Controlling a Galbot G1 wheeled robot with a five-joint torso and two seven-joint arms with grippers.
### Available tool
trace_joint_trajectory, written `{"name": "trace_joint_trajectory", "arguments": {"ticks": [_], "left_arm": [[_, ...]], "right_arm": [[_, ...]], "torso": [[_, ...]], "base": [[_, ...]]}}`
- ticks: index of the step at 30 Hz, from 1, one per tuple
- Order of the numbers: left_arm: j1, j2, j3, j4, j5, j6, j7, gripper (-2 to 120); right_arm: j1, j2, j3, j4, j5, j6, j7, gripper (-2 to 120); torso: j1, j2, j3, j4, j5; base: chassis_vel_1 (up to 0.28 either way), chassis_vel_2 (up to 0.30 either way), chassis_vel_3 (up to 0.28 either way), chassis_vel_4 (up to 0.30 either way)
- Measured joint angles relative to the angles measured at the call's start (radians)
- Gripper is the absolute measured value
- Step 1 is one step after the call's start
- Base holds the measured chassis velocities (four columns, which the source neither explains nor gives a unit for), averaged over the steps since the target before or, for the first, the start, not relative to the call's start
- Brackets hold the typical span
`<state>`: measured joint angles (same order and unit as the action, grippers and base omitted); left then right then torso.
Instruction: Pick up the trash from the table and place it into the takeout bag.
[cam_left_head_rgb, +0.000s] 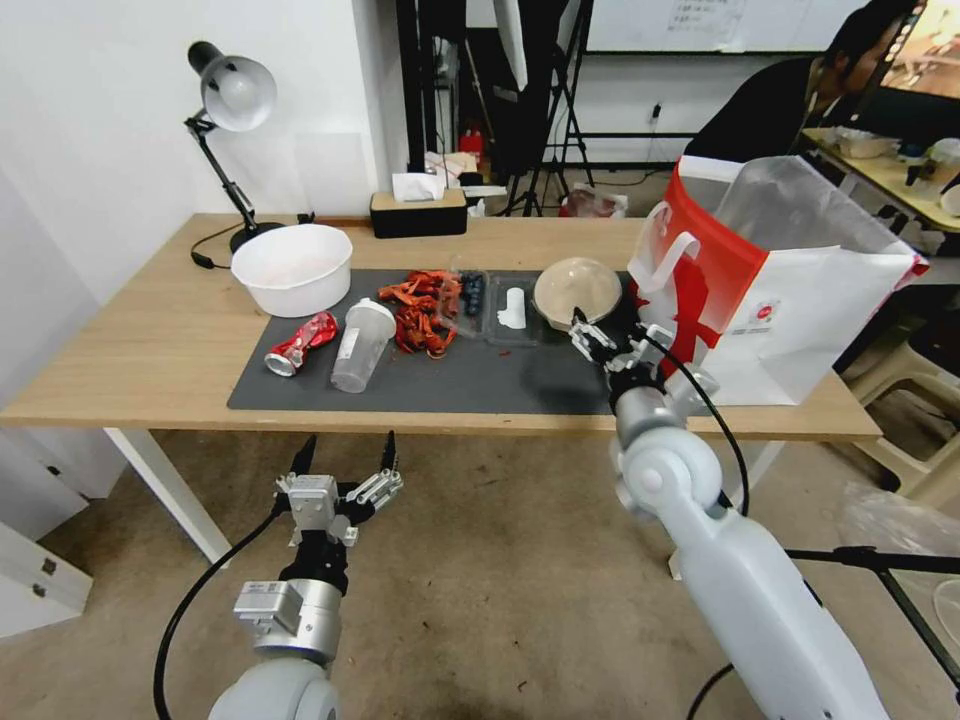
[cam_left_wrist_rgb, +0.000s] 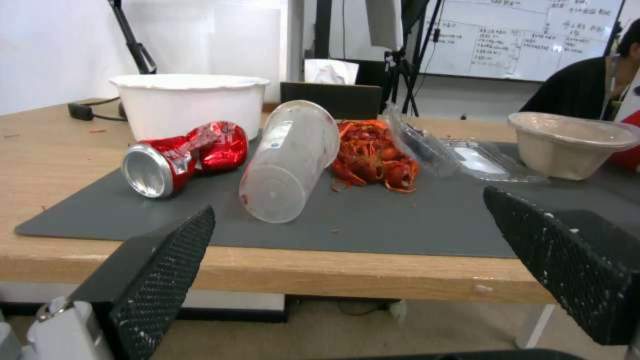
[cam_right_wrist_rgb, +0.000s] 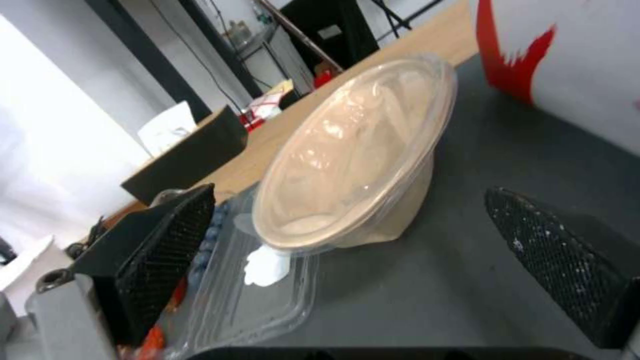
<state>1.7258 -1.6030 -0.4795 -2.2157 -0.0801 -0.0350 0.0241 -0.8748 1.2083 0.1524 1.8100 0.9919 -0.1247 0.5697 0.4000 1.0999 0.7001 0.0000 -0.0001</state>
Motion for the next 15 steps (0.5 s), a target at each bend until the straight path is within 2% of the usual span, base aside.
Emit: {"name": "trace_joint_trajectory", "arguments": {"ticks": [3,10,12,13,15], "left_arm": [[0.002,-0.001,-0.002,0.001,0.001,-0.002,-0.002,100],[0.003,-0.001,-0.005,0.002,0.001,-0.005,-0.008,100],[0.005,0.000,-0.007,0.003,0.001,-0.007,-0.009,100],[0.005,0.000,-0.007,0.003,0.001,-0.007,-0.009,100],[0.005,0.002,-0.009,0.004,0.001,-0.008,-0.011,100]], "right_arm": [[0.050,0.027,-0.007,-0.065,0.022,-0.007,0.008,100],[0.099,0.059,-0.010,-0.132,0.033,-0.020,0.018,97],[0.111,0.074,-0.010,-0.151,0.036,-0.031,0.025,88],[0.111,0.074,-0.010,-0.151,0.036,-0.031,0.025,88],[0.115,0.084,-0.010,-0.164,0.037,-0.037,0.029,76]], "torso": [[0.000,0.000,0.000,0.0000,0.0000],[0.000,0.000,0.000,-0.0001,0.0000],[0.000,0.000,0.000,0.0000,0.0000],[0.000,0.000,0.000,0.0000,0.0000],[0.000,0.000,0.000,0.0000,0.0000]], "base": [[0.000,0.000,0.000,0.000],[0.000,0.000,0.000,0.000],[0.000,0.000,0.000,0.000],[0.000,0.000,0.000,0.000],[0.000,0.000,0.000,0.000]]}}
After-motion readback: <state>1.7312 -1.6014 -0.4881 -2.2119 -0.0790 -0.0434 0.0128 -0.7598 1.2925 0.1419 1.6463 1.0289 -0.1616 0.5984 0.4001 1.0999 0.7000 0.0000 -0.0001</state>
